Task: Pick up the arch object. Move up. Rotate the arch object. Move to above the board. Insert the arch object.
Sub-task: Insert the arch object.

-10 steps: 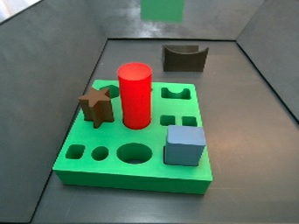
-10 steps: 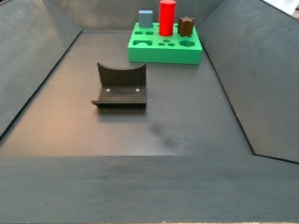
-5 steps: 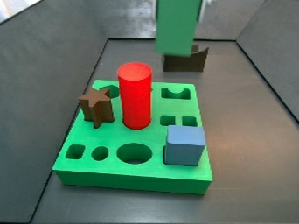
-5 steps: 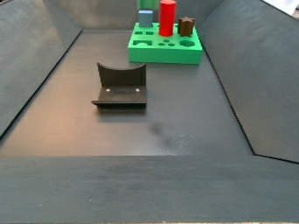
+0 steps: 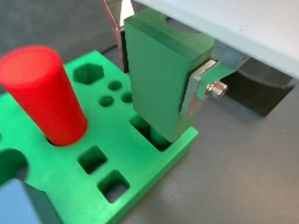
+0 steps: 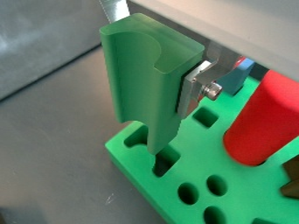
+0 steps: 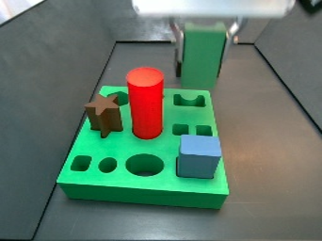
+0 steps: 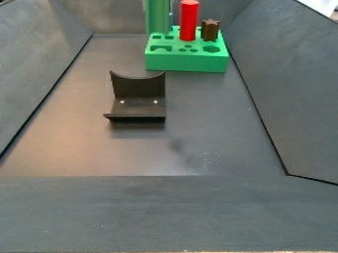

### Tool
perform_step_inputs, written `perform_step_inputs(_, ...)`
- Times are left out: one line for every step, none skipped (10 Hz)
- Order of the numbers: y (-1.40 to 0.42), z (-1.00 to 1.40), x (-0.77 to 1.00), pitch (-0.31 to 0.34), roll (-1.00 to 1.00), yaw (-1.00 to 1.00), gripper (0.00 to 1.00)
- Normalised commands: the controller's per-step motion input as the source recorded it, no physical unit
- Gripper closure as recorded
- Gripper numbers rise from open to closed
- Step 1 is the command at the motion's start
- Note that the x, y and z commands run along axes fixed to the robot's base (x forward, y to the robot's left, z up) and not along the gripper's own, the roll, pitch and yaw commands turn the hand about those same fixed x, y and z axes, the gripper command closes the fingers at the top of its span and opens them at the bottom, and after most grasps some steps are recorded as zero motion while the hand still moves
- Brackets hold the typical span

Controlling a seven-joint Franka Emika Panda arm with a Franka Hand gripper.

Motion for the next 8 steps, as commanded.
perform_step_inputs(0.1,-0.47,-0.01,-0.149,0.0,0.0,1.0)
perform_step_inputs(0.09,-0.41,-0.04,-0.171,-0.08,0.0,1.0)
perform_step_inputs(0.06,-0.27,0.0,-0.114,-0.17,-0.01,1.0)
perform_step_inputs(0.05,-0.19,-0.03,-0.099,-0.17,0.0,1.0)
perform_step_inputs(0.03,-0.14,-0.09,-0.11,-0.18,0.0,1.0)
perform_step_inputs(0.06,-0.11,-0.21,-0.111,-0.18,-0.02,1.0)
perform_step_inputs(0.04,-0.01,-0.32,-0.131,-0.16,-0.07,1.0)
perform_step_inputs(0.0,0.0,-0.36,-0.149,-0.16,-0.13,1.0)
